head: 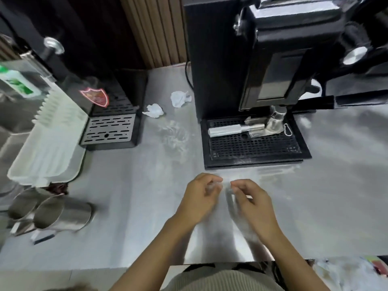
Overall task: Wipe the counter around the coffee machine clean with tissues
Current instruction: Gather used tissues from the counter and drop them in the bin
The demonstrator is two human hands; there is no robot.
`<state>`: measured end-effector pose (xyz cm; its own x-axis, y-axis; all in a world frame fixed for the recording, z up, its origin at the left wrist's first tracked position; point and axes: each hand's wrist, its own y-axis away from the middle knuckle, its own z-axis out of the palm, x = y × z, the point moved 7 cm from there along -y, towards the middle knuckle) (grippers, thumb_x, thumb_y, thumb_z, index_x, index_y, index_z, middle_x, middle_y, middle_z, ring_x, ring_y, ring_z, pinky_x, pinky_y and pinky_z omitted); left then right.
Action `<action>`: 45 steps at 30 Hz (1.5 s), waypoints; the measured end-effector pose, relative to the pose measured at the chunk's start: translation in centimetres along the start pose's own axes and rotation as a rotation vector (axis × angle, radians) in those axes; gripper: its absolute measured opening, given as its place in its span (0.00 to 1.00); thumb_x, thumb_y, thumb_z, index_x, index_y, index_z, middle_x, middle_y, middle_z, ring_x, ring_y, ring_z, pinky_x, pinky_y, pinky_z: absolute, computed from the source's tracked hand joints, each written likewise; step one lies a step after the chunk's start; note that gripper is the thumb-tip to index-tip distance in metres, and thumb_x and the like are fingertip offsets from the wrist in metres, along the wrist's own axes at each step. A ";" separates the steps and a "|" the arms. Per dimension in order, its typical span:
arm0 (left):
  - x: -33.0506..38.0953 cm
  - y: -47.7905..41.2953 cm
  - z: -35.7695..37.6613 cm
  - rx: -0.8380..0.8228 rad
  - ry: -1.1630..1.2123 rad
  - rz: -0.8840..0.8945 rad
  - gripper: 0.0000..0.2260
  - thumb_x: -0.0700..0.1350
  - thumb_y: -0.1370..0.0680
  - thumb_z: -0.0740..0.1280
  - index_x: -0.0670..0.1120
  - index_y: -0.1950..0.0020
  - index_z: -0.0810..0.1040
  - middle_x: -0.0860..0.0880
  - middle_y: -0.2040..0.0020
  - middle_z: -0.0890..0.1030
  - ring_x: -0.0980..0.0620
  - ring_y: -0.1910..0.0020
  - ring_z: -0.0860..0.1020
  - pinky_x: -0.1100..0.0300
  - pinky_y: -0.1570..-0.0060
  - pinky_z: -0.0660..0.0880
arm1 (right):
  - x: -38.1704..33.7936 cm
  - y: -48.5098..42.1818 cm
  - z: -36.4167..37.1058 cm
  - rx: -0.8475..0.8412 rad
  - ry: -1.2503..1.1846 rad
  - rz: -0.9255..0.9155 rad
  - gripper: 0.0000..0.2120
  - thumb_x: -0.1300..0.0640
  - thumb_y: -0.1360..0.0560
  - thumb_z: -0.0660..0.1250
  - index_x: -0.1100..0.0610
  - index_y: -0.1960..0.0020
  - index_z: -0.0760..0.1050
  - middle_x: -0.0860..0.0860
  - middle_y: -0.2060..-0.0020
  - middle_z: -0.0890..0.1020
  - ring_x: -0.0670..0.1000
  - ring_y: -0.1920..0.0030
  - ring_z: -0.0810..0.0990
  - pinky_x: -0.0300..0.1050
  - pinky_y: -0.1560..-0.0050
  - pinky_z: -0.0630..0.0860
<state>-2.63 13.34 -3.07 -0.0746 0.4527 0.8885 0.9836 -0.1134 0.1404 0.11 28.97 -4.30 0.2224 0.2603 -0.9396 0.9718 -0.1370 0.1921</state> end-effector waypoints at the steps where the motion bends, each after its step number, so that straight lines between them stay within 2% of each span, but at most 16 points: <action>1: -0.5 0.0 -1.0 0.013 -0.010 -0.010 0.07 0.40 0.23 0.67 0.49 0.48 0.81 0.54 0.47 0.79 0.63 0.51 0.77 0.74 0.51 0.71 | -0.3 -0.2 1.0 -0.018 -0.010 -0.003 0.09 0.65 0.23 0.65 0.53 0.50 0.81 0.46 0.56 0.84 0.41 0.54 0.81 0.32 0.52 0.75; 5: -2.4 -0.3 -4.5 0.078 0.003 -0.055 0.08 0.39 0.23 0.66 0.50 0.48 0.81 0.55 0.48 0.80 0.63 0.52 0.78 0.75 0.53 0.71 | -1.9 -1.2 4.6 -0.073 -0.014 -0.029 0.08 0.64 0.22 0.66 0.53 0.50 0.80 0.45 0.56 0.84 0.40 0.56 0.81 0.29 0.55 0.74; 10: -4.0 -1.9 -7.2 0.115 0.028 -0.087 0.12 0.41 0.22 0.66 0.60 0.52 0.78 0.58 0.49 0.79 0.63 0.53 0.78 0.73 0.54 0.73 | -2.9 -2.8 7.6 -0.070 -0.009 -0.007 0.08 0.62 0.22 0.66 0.51 0.50 0.80 0.43 0.56 0.84 0.40 0.56 0.81 0.28 0.56 0.73; 12: -4.4 -2.7 -7.8 0.115 0.039 -0.084 0.14 0.40 0.22 0.66 0.62 0.53 0.77 0.59 0.49 0.79 0.63 0.53 0.78 0.73 0.54 0.73 | -3.5 -3.5 8.5 -0.056 -0.005 -0.012 0.09 0.63 0.22 0.66 0.51 0.51 0.81 0.42 0.57 0.84 0.39 0.56 0.80 0.27 0.56 0.73; 15: -4.9 -4.4 -8.8 0.135 0.075 -0.068 0.12 0.40 0.22 0.65 0.59 0.52 0.78 0.59 0.48 0.79 0.63 0.51 0.78 0.70 0.52 0.74 | -4.2 -4.8 9.5 -0.036 0.017 -0.026 0.10 0.65 0.22 0.66 0.51 0.50 0.80 0.38 0.57 0.83 0.39 0.54 0.81 0.26 0.56 0.73; 19: -6.9 -9.5 -11.8 0.312 0.037 -0.041 0.07 0.41 0.22 0.66 0.50 0.48 0.81 0.55 0.46 0.78 0.59 0.49 0.78 0.58 0.43 0.76 | -4.9 -6.5 10.7 -0.023 0.039 -0.038 0.11 0.64 0.22 0.66 0.49 0.50 0.80 0.38 0.56 0.83 0.43 0.53 0.81 0.30 0.55 0.74; 21: -7.1 -12.5 -13.7 0.401 -0.011 -0.018 0.07 0.41 0.22 0.64 0.48 0.47 0.80 0.52 0.42 0.76 0.53 0.43 0.76 0.53 0.38 0.73 | -5.4 -6.9 11.3 -0.027 0.024 -0.037 0.10 0.64 0.22 0.66 0.50 0.50 0.81 0.39 0.54 0.83 0.43 0.53 0.81 0.33 0.53 0.76; 25: -6.1 -18.6 -17.4 0.541 -0.207 0.029 0.11 0.38 0.23 0.64 0.44 0.42 0.79 0.45 0.35 0.72 0.45 0.34 0.68 0.58 0.33 0.64 | -6.8 -8.3 12.7 -0.032 -0.003 -0.043 0.10 0.64 0.23 0.67 0.50 0.51 0.81 0.41 0.53 0.83 0.43 0.54 0.80 0.33 0.57 0.76; 28: -6.5 -22.3 -18.3 0.489 -0.382 -0.019 0.17 0.42 0.23 0.64 0.48 0.34 0.75 0.44 0.29 0.67 0.43 0.34 0.65 0.54 0.33 0.64 | -8.5 -10.7 14.1 -0.044 0.036 -0.071 0.12 0.63 0.22 0.66 0.46 0.49 0.79 0.41 0.52 0.82 0.42 0.52 0.80 0.29 0.56 0.74; 31: -8.5 -24.3 -18.1 0.377 -0.497 -0.126 0.18 0.46 0.21 0.62 0.49 0.30 0.72 0.43 0.28 0.64 0.41 0.35 0.64 0.52 0.34 0.64 | -10.8 -14.2 15.8 -0.046 0.108 -0.216 0.15 0.66 0.22 0.64 0.47 0.46 0.78 0.41 0.47 0.79 0.42 0.47 0.78 0.31 0.48 0.74; 34: -9.7 -24.5 -17.8 0.366 -0.432 -0.101 0.14 0.40 0.21 0.61 0.43 0.37 0.78 0.42 0.35 0.71 0.43 0.39 0.67 0.58 0.37 0.64 | -12.0 -18.1 18.1 -0.033 0.295 -0.357 0.15 0.66 0.22 0.63 0.51 0.40 0.78 0.46 0.40 0.75 0.45 0.38 0.71 0.38 0.36 0.68; 37: -9.6 -24.1 -18.0 0.407 -0.398 -0.041 0.10 0.37 0.22 0.62 0.41 0.47 0.82 0.43 0.42 0.75 0.44 0.42 0.70 0.58 0.40 0.68 | -12.7 -22.7 20.2 0.011 0.542 -0.407 0.20 0.63 0.23 0.62 0.49 0.33 0.74 0.51 0.30 0.67 0.50 0.31 0.61 0.46 0.30 0.63; 39: -9.7 -24.3 -18.3 0.400 -0.406 -0.053 0.09 0.37 0.23 0.62 0.41 0.51 0.82 0.44 0.43 0.76 0.44 0.43 0.71 0.56 0.41 0.70 | -12.7 -25.8 21.5 0.026 0.675 -0.379 0.24 0.62 0.22 0.61 0.47 0.28 0.67 0.54 0.25 0.60 0.56 0.26 0.56 0.53 0.28 0.60; 41: -9.7 -24.6 -18.5 0.371 -0.427 -0.068 0.07 0.36 0.24 0.63 0.40 0.54 0.81 0.44 0.47 0.77 0.45 0.46 0.74 0.57 0.44 0.72 | -11.8 -28.3 22.2 0.009 0.777 -0.260 0.24 0.58 0.21 0.60 0.45 0.26 0.62 0.54 0.23 0.54 0.59 0.24 0.51 0.56 0.27 0.57; 43: -9.7 -24.5 -18.5 0.347 -0.446 -0.057 0.06 0.36 0.26 0.63 0.41 0.61 0.78 0.44 0.53 0.77 0.46 0.51 0.75 0.58 0.49 0.72 | -10.7 -29.6 22.6 -0.016 0.869 -0.178 0.20 0.55 0.19 0.59 0.47 0.28 0.66 0.55 0.24 0.57 0.60 0.25 0.53 0.56 0.27 0.57; 45: -10.0 -24.0 -18.5 0.337 -0.426 -0.067 0.07 0.37 0.26 0.63 0.43 0.62 0.77 0.45 0.54 0.77 0.47 0.52 0.75 0.61 0.50 0.71 | -10.3 -29.9 22.9 -0.044 0.931 -0.189 0.15 0.58 0.19 0.58 0.53 0.34 0.73 0.55 0.30 0.68 0.59 0.31 0.62 0.52 0.32 0.63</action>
<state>-28.49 -4.79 -7.23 -0.1345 0.7751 0.6174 0.9824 0.1858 -0.0192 -33.01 8.46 -6.85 0.0158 0.9340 -0.3570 0.9960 0.0169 0.0882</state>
